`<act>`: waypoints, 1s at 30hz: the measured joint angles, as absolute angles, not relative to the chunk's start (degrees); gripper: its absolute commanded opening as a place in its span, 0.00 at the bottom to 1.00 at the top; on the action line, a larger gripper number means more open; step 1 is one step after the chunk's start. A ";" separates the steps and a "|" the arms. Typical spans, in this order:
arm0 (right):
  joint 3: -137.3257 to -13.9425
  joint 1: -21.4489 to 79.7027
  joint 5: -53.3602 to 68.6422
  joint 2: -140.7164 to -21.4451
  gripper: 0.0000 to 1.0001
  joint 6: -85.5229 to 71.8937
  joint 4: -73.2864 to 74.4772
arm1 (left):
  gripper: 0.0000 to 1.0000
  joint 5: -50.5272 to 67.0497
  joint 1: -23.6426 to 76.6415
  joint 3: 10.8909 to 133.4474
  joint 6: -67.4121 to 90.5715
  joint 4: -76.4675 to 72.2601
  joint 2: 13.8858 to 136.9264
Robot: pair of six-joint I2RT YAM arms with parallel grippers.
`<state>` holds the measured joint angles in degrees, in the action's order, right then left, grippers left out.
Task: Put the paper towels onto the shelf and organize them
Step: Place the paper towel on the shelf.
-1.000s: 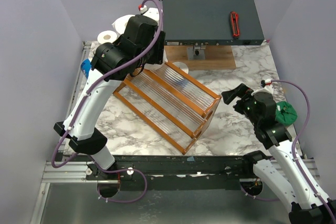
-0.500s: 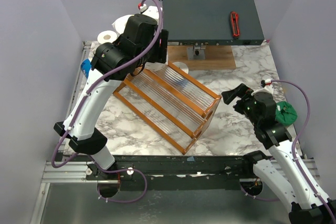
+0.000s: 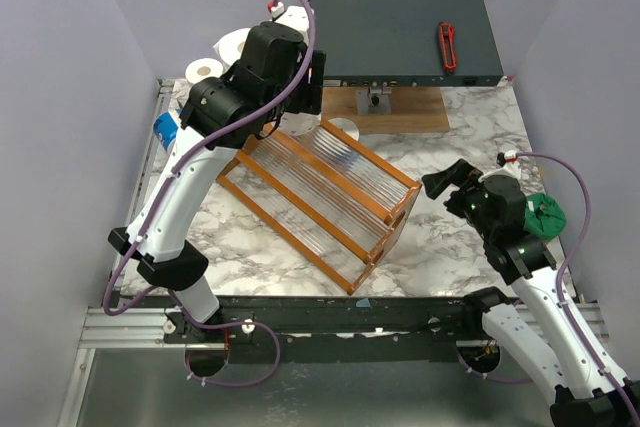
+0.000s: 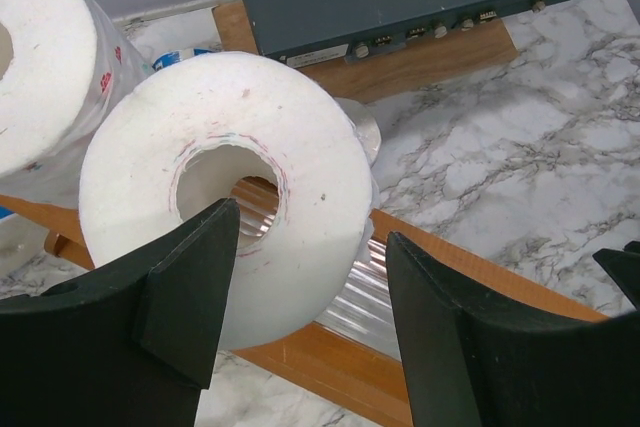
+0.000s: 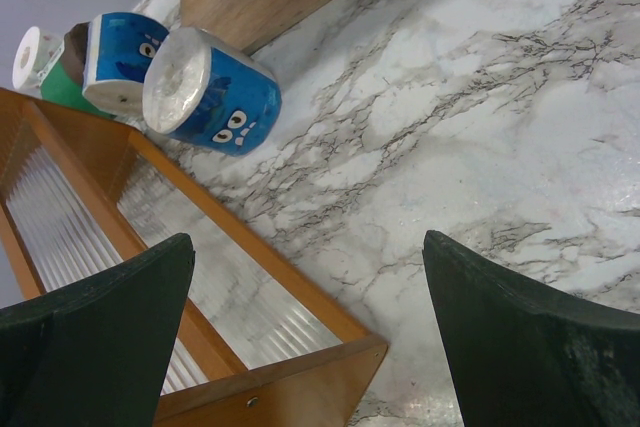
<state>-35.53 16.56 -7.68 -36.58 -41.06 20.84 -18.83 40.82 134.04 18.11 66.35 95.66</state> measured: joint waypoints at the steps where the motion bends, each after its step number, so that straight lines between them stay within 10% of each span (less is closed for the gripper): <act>1: -35.53 16.56 -7.66 -36.58 1.00 -41.04 20.86 | 0.65 -18.83 40.73 134.04 18.09 66.17 95.72; 30: -46.06 16.56 -11.66 -39.79 1.00 -41.10 22.96 | 0.82 -18.61 40.56 123.96 20.69 59.88 81.67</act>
<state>-46.06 16.56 -11.66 -39.79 -41.10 22.96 -18.61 40.56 123.96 20.69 59.88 81.67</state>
